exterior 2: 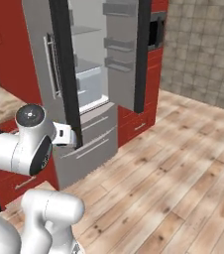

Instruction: Retrieve the sausage and cheese from the fridge and place them on the cutting board on the counter.

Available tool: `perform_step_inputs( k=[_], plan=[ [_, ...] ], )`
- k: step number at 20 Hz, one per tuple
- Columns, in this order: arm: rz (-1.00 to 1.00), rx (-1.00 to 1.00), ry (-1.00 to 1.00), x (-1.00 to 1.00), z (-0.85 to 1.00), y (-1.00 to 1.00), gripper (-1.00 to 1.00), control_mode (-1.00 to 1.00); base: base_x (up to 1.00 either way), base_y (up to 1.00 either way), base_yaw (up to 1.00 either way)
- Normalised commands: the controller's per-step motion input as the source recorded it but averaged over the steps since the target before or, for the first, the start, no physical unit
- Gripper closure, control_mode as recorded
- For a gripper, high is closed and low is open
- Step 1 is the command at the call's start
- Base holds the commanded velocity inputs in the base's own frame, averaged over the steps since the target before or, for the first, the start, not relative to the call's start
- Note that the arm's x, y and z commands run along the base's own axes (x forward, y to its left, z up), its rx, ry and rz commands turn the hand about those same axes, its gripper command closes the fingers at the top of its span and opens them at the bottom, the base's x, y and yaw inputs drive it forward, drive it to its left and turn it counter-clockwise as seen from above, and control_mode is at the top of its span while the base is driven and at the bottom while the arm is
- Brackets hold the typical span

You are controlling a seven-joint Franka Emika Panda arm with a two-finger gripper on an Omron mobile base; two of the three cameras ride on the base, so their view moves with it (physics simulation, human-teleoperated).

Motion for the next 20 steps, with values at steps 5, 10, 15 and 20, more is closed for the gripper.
perform_step_inputs(
  k=[5, 10, 15, 20],
  plan=[
    [0.00, 0.00, 0.00, 0.00, 0.00, 0.00, -1.00, 1.00, 0.44, -0.45, -0.23],
    [0.00, 0.00, 0.00, 0.00, 0.00, 0.00, -1.00, 1.00, 0.52, -0.40, -0.15],
    [0.00, 0.00, 0.00, 0.00, 0.00, 0.00, -1.00, 1.00, 0.66, -0.41, -0.04],
    [0.00, 0.00, 0.00, 0.00, 0.00, 0.00, -1.00, 1.00, 0.75, -0.40, 0.00]
  ],
)
